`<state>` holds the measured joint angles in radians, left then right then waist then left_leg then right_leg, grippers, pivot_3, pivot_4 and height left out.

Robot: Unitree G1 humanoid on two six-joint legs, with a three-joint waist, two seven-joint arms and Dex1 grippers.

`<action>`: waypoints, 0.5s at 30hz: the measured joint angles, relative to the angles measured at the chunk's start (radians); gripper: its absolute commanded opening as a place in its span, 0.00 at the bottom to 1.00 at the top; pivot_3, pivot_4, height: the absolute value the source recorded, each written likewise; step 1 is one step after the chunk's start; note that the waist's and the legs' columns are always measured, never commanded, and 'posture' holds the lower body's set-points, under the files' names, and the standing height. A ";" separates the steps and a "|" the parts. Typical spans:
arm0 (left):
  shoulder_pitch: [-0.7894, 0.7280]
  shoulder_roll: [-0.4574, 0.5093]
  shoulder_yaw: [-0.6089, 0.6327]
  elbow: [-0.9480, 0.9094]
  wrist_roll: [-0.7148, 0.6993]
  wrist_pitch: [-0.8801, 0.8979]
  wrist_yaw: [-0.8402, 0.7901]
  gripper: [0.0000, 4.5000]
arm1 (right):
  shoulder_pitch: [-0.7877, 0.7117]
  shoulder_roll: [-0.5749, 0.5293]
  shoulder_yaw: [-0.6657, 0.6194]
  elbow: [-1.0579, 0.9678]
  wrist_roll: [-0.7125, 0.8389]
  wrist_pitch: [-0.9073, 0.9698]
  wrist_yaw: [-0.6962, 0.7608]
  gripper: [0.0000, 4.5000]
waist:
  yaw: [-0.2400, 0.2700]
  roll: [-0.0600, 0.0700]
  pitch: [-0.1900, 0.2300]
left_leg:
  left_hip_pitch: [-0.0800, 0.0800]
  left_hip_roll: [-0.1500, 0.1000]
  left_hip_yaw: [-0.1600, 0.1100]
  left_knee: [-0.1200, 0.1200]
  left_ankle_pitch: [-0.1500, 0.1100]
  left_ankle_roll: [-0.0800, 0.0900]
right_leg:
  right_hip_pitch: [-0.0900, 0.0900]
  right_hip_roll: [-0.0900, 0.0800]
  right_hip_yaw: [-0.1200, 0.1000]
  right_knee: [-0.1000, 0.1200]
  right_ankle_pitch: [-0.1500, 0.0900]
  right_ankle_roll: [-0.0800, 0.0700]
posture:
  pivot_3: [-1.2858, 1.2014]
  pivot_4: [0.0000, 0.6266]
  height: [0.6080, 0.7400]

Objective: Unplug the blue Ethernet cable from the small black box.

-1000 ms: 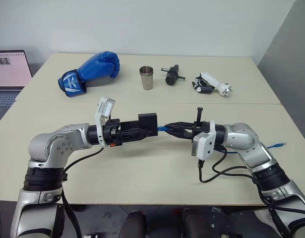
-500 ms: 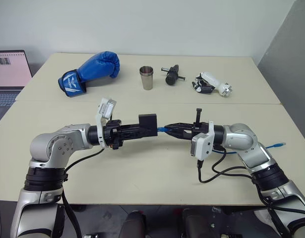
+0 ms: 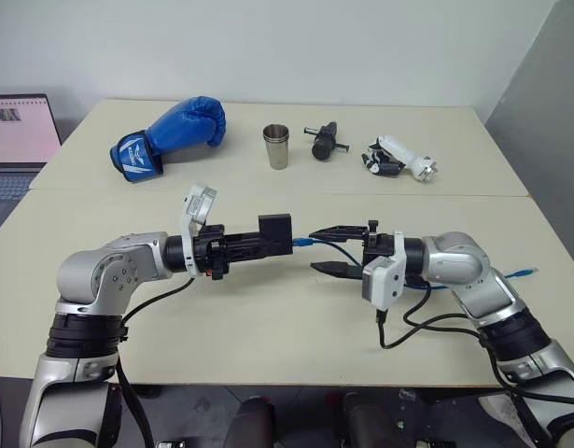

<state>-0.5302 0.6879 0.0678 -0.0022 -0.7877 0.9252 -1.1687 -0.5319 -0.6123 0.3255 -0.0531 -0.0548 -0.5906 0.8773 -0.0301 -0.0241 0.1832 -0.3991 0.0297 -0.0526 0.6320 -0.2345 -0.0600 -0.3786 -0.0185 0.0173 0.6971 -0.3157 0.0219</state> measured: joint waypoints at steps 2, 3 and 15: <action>-0.001 0.007 -0.008 0.000 0.019 -0.027 -0.013 0.18 | 0.023 -0.023 -0.010 -0.059 0.063 0.073 0.023 0.58 | 0.000 0.000 0.000 | 0.000 0.000 0.000 0.000 0.000 0.000 | 0.000 0.000 0.000 0.000 0.000 0.000 | 0.52 0.24 1.00; -0.002 0.011 -0.015 0.001 0.028 -0.042 -0.023 0.18 | 0.034 -0.034 -0.019 -0.093 0.103 0.126 0.033 0.58 | 0.000 0.000 0.000 | 0.000 0.000 0.000 0.001 0.000 0.000 | 0.000 0.000 0.000 0.000 0.000 0.000 | 0.52 0.24 1.00; -0.031 0.041 -0.093 0.031 0.142 -0.214 -0.178 0.18 | -0.027 -0.003 -0.111 -0.337 0.677 1.182 -0.101 0.58 | 0.000 0.000 0.000 | 0.000 0.000 -0.001 0.001 0.000 0.000 | 0.001 0.000 -0.001 0.000 0.000 0.000 | 0.52 0.24 1.00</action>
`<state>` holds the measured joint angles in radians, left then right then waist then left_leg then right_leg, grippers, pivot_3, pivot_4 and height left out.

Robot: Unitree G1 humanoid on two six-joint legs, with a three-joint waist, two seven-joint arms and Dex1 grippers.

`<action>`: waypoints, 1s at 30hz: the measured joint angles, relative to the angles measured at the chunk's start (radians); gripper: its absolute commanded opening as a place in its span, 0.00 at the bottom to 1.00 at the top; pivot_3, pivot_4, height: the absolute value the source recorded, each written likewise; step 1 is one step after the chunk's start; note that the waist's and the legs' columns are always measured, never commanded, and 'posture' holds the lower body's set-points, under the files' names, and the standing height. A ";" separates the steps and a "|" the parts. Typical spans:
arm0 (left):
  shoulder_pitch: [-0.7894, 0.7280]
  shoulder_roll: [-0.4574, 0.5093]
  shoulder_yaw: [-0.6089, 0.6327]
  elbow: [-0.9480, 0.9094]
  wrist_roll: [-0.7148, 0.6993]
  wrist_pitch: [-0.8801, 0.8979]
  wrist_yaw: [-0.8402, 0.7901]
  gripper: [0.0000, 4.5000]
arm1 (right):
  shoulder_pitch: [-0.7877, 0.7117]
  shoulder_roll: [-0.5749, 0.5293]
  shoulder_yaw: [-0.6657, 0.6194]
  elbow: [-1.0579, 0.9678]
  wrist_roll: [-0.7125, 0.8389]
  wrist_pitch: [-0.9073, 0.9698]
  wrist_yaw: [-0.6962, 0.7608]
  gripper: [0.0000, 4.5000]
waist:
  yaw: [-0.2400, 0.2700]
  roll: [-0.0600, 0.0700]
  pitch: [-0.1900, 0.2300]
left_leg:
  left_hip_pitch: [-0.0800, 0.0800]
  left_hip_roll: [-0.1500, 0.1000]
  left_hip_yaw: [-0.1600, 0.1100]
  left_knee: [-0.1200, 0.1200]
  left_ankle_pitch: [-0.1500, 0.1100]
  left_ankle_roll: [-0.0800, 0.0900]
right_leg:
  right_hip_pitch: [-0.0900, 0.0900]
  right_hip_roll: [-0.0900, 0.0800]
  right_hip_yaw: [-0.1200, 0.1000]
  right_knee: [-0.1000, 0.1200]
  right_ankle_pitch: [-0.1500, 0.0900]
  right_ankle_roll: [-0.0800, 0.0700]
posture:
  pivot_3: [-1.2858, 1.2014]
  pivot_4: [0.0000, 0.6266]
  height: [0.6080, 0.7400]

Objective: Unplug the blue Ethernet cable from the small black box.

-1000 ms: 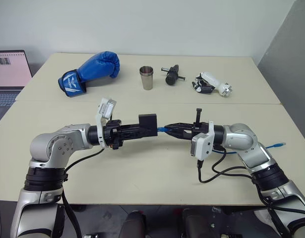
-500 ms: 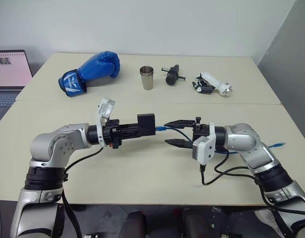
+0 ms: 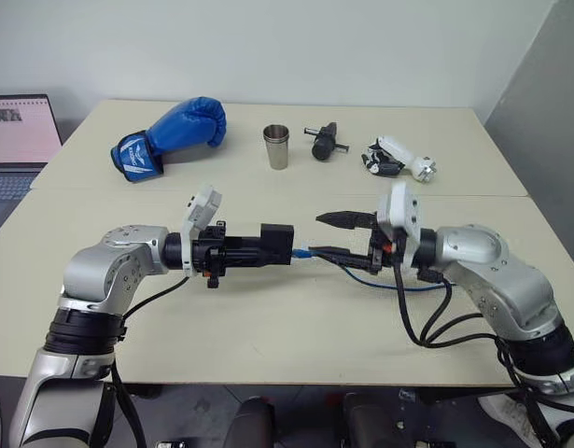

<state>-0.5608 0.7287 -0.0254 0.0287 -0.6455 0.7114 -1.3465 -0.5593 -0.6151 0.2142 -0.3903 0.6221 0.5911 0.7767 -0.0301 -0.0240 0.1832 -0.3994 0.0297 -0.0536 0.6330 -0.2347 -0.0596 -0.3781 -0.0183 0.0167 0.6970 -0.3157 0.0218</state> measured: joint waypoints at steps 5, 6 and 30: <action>-0.019 -0.001 -0.011 0.021 0.013 -0.007 -0.021 0.18 | -0.014 0.030 0.000 0.021 0.061 0.167 -0.014 0.58 | 0.000 0.000 0.000 | -0.002 0.000 0.001 0.000 0.000 0.000 | -0.001 0.000 0.000 -0.001 0.000 0.000 | 0.52 0.24 1.00; -0.023 -0.001 -0.011 0.021 0.013 -0.010 -0.022 0.18 | -0.018 0.039 0.000 0.027 0.068 0.189 -0.013 0.58 | -0.001 0.000 0.000 | -0.001 0.000 0.001 0.000 0.000 0.000 | -0.001 0.000 0.000 -0.001 0.000 0.000 | 0.52 0.24 1.00; -0.031 -0.003 -0.014 0.015 0.013 -0.010 -0.037 0.18 | -0.090 0.154 -0.013 0.198 0.083 0.303 0.080 0.58 | -0.003 0.000 0.000 | -0.001 0.000 0.001 0.000 0.000 0.000 | -0.002 0.001 0.000 0.000 0.000 0.000 | 0.52 0.24 1.00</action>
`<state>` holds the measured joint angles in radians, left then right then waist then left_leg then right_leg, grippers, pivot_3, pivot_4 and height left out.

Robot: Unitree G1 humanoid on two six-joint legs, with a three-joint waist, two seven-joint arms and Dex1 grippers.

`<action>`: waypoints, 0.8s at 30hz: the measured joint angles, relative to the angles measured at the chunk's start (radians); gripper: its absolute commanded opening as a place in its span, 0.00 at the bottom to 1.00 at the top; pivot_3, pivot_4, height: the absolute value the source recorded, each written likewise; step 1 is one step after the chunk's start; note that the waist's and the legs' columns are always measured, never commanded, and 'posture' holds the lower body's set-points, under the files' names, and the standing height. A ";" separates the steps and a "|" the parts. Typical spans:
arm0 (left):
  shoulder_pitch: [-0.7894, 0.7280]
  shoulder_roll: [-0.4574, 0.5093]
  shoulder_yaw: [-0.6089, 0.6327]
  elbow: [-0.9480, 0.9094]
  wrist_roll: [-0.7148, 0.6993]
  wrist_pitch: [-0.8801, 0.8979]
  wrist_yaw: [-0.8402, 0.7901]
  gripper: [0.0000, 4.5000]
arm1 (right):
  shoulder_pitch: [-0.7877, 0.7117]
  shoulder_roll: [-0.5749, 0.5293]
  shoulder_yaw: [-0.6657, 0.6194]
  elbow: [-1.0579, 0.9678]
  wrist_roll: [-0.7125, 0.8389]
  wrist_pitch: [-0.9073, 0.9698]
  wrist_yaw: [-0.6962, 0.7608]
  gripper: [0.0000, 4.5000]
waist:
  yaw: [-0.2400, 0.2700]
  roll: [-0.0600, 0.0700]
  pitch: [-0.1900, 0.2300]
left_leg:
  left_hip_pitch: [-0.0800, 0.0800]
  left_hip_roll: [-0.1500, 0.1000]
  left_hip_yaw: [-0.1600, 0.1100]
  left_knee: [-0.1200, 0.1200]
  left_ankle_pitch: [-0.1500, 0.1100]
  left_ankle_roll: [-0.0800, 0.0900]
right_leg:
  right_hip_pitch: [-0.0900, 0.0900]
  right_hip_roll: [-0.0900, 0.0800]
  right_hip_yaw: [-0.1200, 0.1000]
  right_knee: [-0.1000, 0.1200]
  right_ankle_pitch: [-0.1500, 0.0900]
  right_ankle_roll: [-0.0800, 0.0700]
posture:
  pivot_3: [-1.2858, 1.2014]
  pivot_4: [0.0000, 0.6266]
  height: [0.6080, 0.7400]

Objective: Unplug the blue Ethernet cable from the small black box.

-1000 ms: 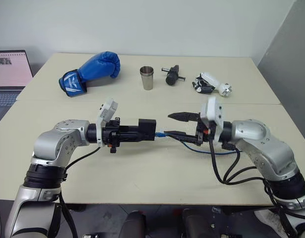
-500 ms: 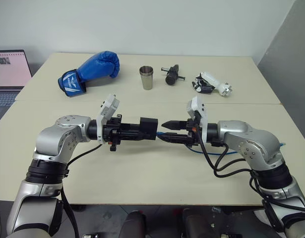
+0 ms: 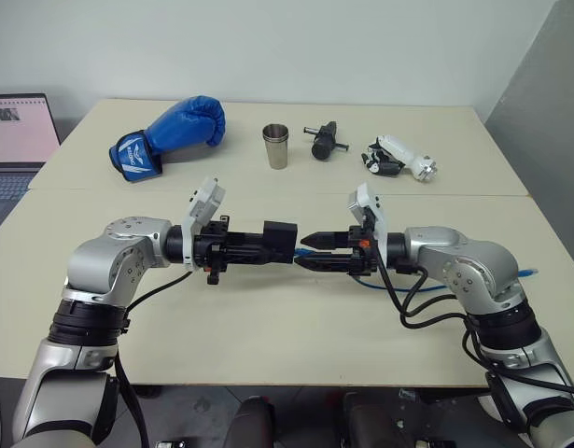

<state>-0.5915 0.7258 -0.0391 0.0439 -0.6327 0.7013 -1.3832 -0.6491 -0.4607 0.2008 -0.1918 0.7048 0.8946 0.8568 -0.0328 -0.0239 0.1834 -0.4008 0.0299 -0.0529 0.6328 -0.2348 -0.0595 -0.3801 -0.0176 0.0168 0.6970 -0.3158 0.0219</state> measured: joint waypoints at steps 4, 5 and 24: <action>0.000 0.000 0.000 0.000 0.000 0.010 0.000 0.18 | -0.002 0.001 -0.005 0.001 0.001 0.006 0.011 0.58 | 0.000 0.000 0.000 | 0.000 0.000 0.000 0.000 0.000 0.000 | 0.000 0.000 0.000 0.000 0.000 0.000 | 0.52 0.24 1.00; 0.000 0.000 0.000 0.000 0.000 0.010 0.000 0.18 | -0.003 0.002 -0.005 0.001 0.001 0.007 0.012 0.54 | 0.000 0.000 0.000 | 0.000 0.000 0.000 0.000 0.000 0.000 | 0.000 0.000 0.000 0.000 0.000 0.000 | 0.52 0.24 1.00; 0.000 -0.008 0.002 0.000 -0.001 0.015 0.002 0.18 | -0.009 -0.007 -0.004 0.002 -0.031 0.002 0.060 0.01 | 0.000 0.000 0.000 | 0.000 0.000 0.000 0.000 0.000 0.000 | 0.000 0.000 0.000 0.000 0.000 0.000 | 0.52 0.24 1.00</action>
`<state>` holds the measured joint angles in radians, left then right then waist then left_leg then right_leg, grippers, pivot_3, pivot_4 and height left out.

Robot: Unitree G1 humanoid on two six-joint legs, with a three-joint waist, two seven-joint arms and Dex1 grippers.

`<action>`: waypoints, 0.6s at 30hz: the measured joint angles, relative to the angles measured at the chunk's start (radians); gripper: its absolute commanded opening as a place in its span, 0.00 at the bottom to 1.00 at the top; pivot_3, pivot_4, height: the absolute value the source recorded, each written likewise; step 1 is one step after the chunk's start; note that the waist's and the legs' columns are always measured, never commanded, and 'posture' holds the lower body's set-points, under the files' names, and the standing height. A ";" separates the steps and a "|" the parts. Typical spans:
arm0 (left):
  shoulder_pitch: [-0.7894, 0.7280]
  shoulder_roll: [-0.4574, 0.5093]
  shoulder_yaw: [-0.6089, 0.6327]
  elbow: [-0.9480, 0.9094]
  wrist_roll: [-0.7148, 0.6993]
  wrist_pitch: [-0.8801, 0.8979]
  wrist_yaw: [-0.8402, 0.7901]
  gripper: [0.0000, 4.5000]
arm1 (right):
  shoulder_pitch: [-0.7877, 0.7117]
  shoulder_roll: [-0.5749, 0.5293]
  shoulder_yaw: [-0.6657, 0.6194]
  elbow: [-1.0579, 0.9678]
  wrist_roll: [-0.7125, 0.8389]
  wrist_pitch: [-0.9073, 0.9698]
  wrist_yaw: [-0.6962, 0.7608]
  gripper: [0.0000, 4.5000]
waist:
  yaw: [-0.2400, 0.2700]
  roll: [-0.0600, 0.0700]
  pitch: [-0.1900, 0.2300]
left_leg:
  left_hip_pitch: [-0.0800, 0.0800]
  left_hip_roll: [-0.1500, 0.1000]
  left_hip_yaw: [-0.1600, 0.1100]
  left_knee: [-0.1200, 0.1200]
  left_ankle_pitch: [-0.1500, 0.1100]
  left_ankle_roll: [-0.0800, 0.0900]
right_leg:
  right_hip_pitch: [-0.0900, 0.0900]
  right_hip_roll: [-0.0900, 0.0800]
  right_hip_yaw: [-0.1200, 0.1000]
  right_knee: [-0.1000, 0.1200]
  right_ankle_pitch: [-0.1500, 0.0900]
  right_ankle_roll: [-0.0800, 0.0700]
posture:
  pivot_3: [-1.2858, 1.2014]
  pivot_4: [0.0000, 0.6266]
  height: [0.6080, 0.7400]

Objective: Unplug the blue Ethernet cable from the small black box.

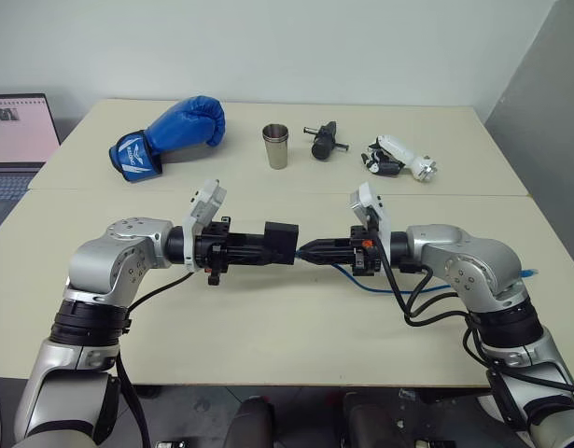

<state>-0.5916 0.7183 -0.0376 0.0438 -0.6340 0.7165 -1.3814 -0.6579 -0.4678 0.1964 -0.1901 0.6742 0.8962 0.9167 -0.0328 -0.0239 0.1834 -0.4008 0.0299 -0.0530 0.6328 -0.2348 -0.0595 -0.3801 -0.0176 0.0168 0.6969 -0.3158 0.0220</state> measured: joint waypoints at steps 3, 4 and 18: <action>0.000 0.000 0.000 0.000 0.000 0.000 -0.001 0.18 | -0.001 0.000 0.000 0.000 -0.007 -0.003 0.005 0.01 | 0.000 0.000 0.000 | 0.000 0.000 0.000 0.000 0.000 0.000 | 0.000 0.000 0.000 0.000 0.000 0.000 | 0.52 0.24 1.00; 0.000 0.000 0.000 0.000 0.000 0.000 -0.001 0.18 | -0.001 0.000 0.000 0.000 -0.008 -0.004 0.007 0.01 | 0.000 0.000 0.000 | 0.000 0.000 0.000 0.000 0.000 0.000 | 0.000 0.000 0.000 0.000 0.000 0.000 | 0.52 0.24 1.00; -0.001 0.000 -0.007 -0.008 -0.010 0.002 -0.005 0.18 | -0.008 -0.030 0.011 0.002 -0.023 -0.027 0.056 0.01 | 0.000 0.000 0.000 | 0.000 0.000 0.000 0.000 0.000 0.000 | 0.000 0.000 0.000 0.000 0.000 0.000 | 0.52 0.24 1.00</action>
<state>-0.5927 0.7187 -0.0445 0.0360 -0.6438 0.7190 -1.3863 -0.6660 -0.4981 0.2069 -0.1881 0.6513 0.8697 0.9731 -0.0332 -0.0238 0.1834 -0.4008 0.0299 -0.0529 0.6328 -0.2348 -0.0595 -0.3801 -0.0176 0.0168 0.6968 -0.3158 0.0220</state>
